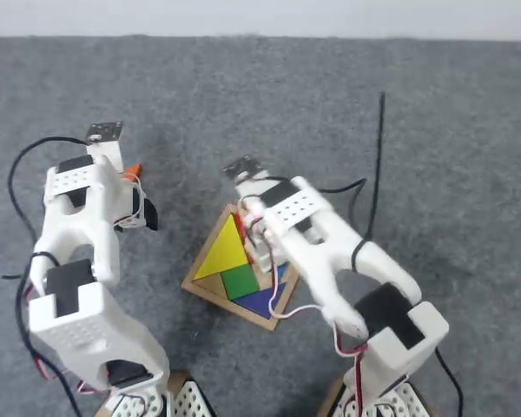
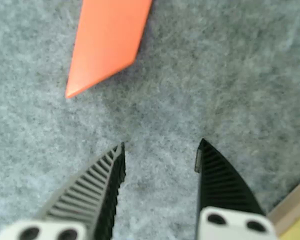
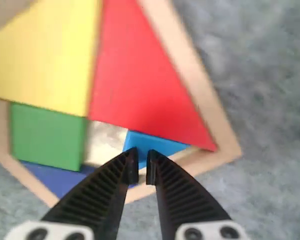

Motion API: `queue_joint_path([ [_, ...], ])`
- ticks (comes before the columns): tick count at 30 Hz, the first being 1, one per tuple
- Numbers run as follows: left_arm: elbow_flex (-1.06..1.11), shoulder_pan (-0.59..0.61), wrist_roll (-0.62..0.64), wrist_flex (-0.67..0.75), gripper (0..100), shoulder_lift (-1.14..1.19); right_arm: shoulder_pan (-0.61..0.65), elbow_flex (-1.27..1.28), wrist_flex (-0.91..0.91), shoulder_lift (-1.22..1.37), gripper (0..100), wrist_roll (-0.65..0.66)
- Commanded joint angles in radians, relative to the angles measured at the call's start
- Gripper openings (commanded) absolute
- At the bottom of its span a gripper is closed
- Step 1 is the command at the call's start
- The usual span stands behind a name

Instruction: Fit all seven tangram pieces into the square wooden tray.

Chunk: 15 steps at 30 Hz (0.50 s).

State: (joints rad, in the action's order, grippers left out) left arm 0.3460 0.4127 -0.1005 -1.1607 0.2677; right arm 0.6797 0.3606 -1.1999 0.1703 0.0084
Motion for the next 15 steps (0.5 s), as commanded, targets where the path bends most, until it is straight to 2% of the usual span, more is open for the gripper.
queue_joint_path([
  [1, -0.005, 0.003, -0.012, 0.012, 22, -0.018, 0.094, -0.008, 0.035, 0.007, 5.0, -0.032],
  [7, -0.005, 0.003, -0.012, 0.012, 22, -0.018, 0.157, -0.012, 0.050, -0.001, 4.9, -0.094],
  [15, -0.005, 0.003, -0.012, 0.012, 22, -0.018, 0.124, -0.097, -0.031, -0.033, 5.0, -0.132],
])
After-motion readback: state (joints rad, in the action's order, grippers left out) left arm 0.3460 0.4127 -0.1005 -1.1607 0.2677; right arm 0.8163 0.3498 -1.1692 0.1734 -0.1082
